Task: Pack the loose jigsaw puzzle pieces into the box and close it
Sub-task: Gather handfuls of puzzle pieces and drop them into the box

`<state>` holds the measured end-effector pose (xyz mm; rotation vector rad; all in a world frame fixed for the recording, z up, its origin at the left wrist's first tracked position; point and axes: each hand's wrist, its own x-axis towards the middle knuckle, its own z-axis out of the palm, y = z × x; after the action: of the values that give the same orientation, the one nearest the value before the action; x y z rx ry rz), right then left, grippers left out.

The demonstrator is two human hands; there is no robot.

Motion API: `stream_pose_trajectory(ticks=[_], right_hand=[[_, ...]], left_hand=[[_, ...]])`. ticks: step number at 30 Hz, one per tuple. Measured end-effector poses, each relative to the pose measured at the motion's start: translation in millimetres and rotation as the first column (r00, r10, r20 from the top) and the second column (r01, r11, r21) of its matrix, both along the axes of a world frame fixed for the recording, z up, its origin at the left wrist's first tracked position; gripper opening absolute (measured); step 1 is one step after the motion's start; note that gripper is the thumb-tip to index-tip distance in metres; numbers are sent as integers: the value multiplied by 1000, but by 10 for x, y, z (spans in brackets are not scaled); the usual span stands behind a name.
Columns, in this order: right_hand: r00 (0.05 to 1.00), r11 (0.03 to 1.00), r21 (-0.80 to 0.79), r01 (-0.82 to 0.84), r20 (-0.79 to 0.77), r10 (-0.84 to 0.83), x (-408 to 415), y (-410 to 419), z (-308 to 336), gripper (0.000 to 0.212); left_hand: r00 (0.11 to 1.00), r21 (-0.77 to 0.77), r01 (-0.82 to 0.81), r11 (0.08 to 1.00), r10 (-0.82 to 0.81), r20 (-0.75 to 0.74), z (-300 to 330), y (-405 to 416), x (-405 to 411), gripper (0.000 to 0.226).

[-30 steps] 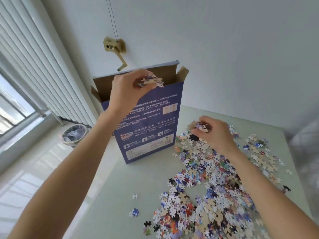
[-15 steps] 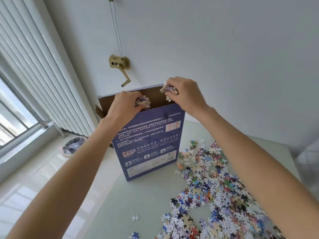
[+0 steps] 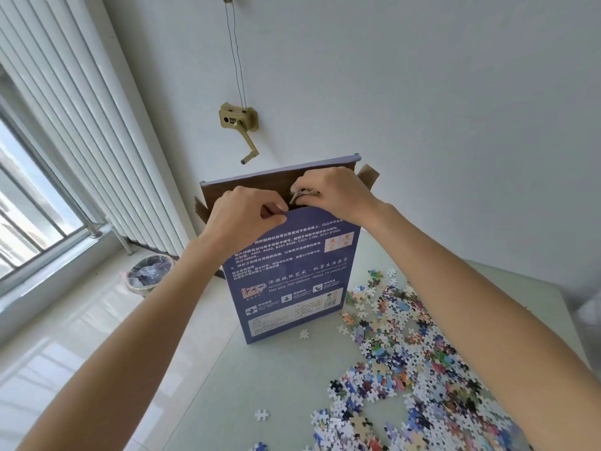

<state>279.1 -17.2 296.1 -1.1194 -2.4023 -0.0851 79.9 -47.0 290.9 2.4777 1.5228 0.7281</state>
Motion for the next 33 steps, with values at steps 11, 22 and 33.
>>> stream_pose_trajectory(ticks=[11, 22, 33], right_hand=[[1000, 978, -206, -17, 9, 19, -52, -26, -2, 24], [981, 963, 246, 109, -181, -65, 115, -639, -389, 19], [899, 858, -328, 394, -58, -435, 655, -1631, -2168, 20]], left_hand=[[1000, 77, -13, 997, 11, 26, -60, -55, -13, 11], [1000, 343, 10, 939, -2, -24, -127, -138, -28, 16], [974, 114, 204, 972, -214, 80, -1617, -710, 322, 19]])
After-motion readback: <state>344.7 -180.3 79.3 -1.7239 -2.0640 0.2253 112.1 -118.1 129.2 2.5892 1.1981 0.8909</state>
